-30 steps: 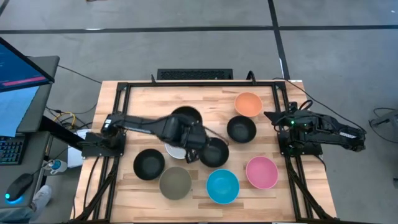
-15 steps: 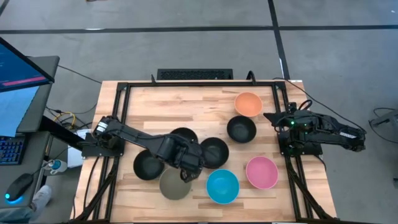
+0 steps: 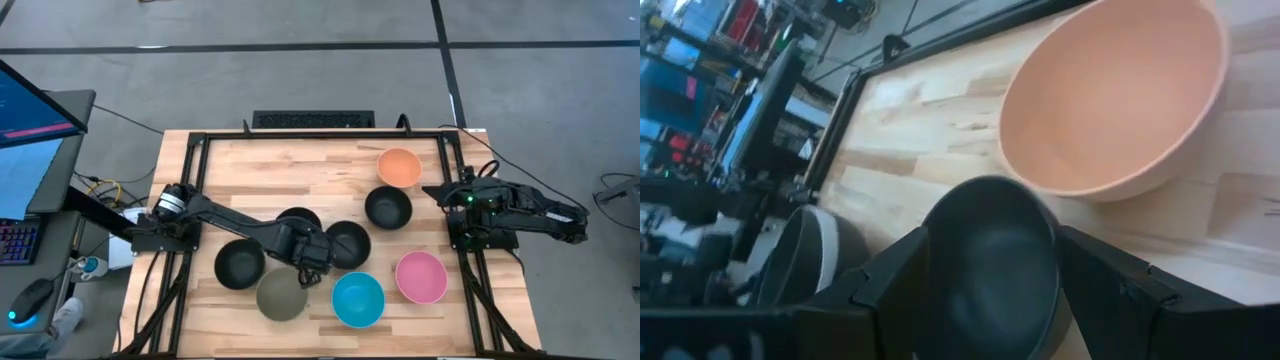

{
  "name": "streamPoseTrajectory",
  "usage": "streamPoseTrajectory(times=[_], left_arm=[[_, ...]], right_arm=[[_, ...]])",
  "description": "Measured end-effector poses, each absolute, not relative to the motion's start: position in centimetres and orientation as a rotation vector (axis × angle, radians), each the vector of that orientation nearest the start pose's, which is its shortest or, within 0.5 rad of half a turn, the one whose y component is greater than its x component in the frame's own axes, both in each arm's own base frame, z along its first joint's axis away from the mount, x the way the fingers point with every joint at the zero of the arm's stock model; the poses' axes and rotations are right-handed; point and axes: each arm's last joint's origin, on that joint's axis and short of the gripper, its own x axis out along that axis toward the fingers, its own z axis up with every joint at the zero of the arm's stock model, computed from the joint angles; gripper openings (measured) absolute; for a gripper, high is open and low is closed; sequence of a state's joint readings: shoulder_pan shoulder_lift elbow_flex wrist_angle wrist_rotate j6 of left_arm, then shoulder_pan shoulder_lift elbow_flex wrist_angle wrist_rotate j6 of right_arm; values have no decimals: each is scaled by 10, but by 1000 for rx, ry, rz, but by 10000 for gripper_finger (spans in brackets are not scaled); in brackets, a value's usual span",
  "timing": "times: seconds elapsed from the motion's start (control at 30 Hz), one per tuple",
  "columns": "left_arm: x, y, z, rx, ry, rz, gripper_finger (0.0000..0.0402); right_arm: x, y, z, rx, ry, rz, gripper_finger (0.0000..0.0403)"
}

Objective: Nest bowls inside each other
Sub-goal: Stack the black bowl on top of the white bowl, then stack the black bowl on top of the other black bowl

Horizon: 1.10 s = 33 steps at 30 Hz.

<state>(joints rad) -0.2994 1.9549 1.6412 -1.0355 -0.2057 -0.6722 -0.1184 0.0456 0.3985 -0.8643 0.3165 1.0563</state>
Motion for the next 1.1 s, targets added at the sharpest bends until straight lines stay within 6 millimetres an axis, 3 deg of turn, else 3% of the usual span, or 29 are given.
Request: streamPoseTrajectory(times=[0.43, 0.8, 0.93, 1.1], left_arm=[[381, -77, 237, -375, 1258, 467, 15], [367, -75, 237, -376, 1383, 557, 65], [368, -75, 252, -363, 1351, 588, 89], [370, -89, 294, -362, 1201, 563, 115]], right_arm=[[48, -14, 211, 941, 247, -608, 240], [48, -14, 211, 937, 249, -607, 240], [48, -14, 211, 937, 249, -607, 240], [48, -14, 211, 936, 249, -607, 240]])
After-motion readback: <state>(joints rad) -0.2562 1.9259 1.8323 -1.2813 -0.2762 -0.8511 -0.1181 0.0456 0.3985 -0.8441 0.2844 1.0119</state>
